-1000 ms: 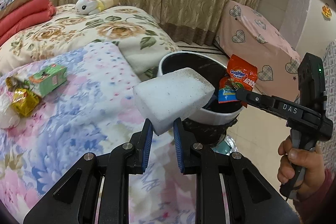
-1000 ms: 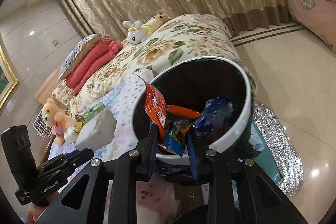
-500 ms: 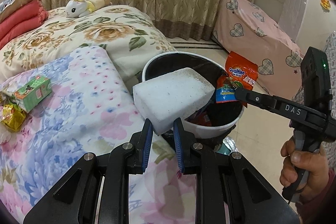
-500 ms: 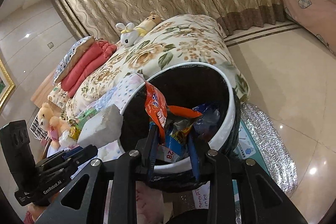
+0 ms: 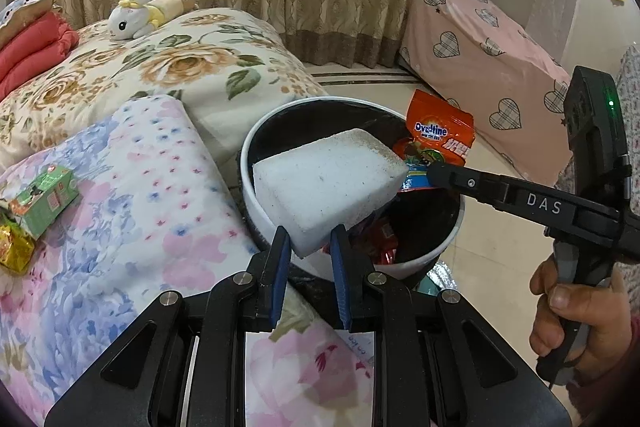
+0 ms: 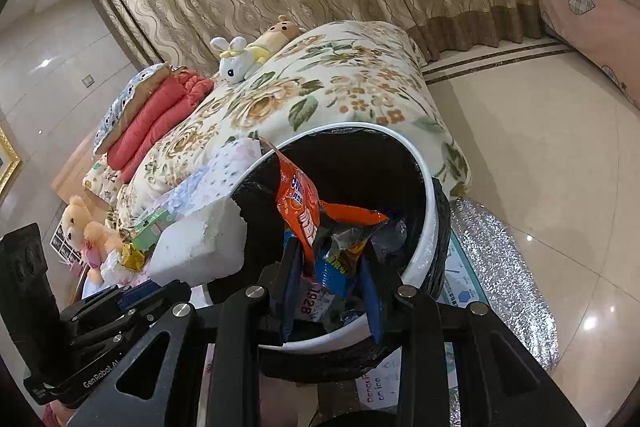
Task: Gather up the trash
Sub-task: 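Open both tools to drop the foam block and Ovaltine bag into the bin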
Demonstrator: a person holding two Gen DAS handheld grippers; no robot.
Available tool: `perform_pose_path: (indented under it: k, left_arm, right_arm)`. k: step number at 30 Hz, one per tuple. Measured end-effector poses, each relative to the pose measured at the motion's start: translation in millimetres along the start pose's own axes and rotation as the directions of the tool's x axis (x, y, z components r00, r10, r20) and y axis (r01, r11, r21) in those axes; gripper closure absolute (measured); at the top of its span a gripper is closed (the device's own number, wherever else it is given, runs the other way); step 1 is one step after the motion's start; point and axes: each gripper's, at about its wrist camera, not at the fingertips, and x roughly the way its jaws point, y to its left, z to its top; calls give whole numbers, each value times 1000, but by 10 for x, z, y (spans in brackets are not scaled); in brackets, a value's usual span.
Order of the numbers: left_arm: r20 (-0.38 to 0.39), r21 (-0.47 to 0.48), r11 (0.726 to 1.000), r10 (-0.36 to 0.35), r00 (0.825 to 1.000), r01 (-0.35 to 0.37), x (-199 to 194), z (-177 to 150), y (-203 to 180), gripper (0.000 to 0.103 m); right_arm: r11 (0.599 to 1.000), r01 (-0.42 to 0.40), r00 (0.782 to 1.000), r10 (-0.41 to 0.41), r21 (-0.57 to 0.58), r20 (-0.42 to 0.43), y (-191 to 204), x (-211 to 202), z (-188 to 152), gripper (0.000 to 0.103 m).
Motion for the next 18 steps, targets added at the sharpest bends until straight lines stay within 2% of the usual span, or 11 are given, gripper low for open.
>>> perform_pose_path:
  k: [9,11,13,16,18]
  left_arm:
    - [-15,-17,1000,-26,1000,26,92,58,-11,82]
    - [-20,-22,999,-38,999,38,108,60,-10,81]
    - [-24,-24,999,-37,999,36,119,56,-11,80]
    - [-25,-40,998,-47,999,46,109,46,9,77]
    - [-19,-51,998,-48,999,47,85,31,33,68]
  right_arm:
    - [1000,9,1000,-9,9,-6,-45,37,31,72]
    - [1000,14,1000,-14,7,-5,-45,38,37,68]
    - [1000,18,1000,-18,6,-8,-42,45,54,61]
    - [1000,23,1000,-23,5,-5,-32,45,71,45]
    - [1000,22,1000,-22,4,4,-22,27,76,39]
